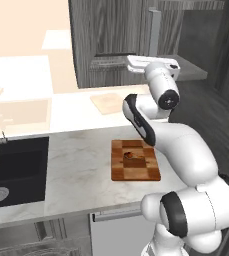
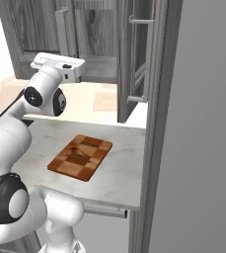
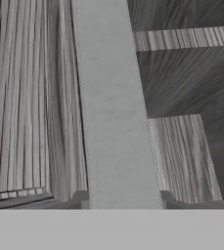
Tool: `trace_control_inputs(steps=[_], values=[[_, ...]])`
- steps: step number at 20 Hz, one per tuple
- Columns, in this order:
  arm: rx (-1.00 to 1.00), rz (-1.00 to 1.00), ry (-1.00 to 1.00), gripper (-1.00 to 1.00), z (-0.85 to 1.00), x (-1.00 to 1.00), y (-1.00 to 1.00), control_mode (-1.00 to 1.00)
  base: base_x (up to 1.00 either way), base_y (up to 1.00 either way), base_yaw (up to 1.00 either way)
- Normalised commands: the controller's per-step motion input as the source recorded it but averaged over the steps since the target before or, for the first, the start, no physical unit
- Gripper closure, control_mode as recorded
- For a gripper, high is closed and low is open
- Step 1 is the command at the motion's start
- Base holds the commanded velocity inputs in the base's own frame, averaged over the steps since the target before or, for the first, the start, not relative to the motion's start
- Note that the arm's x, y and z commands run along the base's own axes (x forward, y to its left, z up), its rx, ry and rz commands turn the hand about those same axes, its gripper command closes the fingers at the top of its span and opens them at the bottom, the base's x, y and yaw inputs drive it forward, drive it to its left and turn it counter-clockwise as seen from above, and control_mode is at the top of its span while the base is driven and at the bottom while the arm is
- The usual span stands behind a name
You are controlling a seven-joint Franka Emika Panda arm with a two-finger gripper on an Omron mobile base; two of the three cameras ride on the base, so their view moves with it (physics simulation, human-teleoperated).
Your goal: Open the cabinet, retrieve the rolling pin, and place it next to the meat on the cutting board to prepare for tenderizing.
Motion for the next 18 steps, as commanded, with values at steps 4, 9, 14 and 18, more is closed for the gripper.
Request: trace_control_inputs(steps=[4, 9, 14, 18], values=[[0.0, 0.0, 0.0, 1.0, 0.0, 0.0, 0.03, -1.0, 0.0, 0.0, 0.0], [0.0, 0.0, 0.0, 1.0, 0.0, -0.04, 0.11, -1.0, 0.0, 0.0, 0.0], [0.0, 0.0, 0.0, 1.0, 0.0, -0.34, 0.25, -1.0, 0.0, 0.0, 0.0], [0.0, 0.0, 0.0, 1.0, 0.0, -0.47, 0.32, -1.0, 0.0, 0.0, 0.0]])
